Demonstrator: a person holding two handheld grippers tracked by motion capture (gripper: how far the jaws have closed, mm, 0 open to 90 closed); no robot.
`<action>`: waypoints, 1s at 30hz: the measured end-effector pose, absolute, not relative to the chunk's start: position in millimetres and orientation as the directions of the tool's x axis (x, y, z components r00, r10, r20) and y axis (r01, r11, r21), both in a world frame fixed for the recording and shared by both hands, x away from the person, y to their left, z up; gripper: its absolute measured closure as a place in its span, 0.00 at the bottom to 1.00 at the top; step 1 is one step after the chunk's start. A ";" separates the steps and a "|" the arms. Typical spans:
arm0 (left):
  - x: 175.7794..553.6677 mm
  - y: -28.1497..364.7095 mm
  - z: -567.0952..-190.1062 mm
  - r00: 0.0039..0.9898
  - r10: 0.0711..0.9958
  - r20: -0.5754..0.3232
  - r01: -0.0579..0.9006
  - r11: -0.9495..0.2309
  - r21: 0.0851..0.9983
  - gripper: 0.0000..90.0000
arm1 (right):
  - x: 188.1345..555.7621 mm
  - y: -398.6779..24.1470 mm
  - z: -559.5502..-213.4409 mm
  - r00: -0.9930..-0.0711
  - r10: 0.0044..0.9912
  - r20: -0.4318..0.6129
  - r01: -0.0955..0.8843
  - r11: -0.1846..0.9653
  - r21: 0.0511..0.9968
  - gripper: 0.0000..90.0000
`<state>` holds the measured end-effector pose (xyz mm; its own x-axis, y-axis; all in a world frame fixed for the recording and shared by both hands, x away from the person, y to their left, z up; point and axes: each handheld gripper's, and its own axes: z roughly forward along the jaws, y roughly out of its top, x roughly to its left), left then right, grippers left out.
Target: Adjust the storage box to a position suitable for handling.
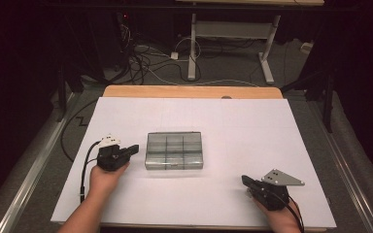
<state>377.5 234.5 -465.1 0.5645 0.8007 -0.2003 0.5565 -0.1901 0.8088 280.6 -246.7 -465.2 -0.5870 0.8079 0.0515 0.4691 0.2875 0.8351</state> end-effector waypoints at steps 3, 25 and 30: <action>389.5 232.7 -462.5 0.559 0.804 -0.202 0.558 -0.184 0.809 0.97 | 280.4 -246.8 -465.3 -0.589 0.807 0.052 0.469 0.289 0.835 1.00; 449.8 210.1 -466.8 0.534 0.820 -0.206 0.591 -0.188 0.784 0.98 | 282.1 -247.7 -467.2 -0.596 0.801 0.060 0.474 0.290 0.832 1.00; 451.3 205.6 -465.8 0.547 0.811 -0.207 0.584 -0.193 0.789 0.98 | 282.6 -247.1 -468.0 -0.597 0.800 0.060 0.475 0.292 0.830 1.00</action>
<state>451.3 205.6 -465.8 0.5474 0.8109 -0.2069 0.5836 -0.1926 0.7889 282.6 -247.1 -468.0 -0.5966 0.8003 0.0599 0.4754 0.2924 0.8298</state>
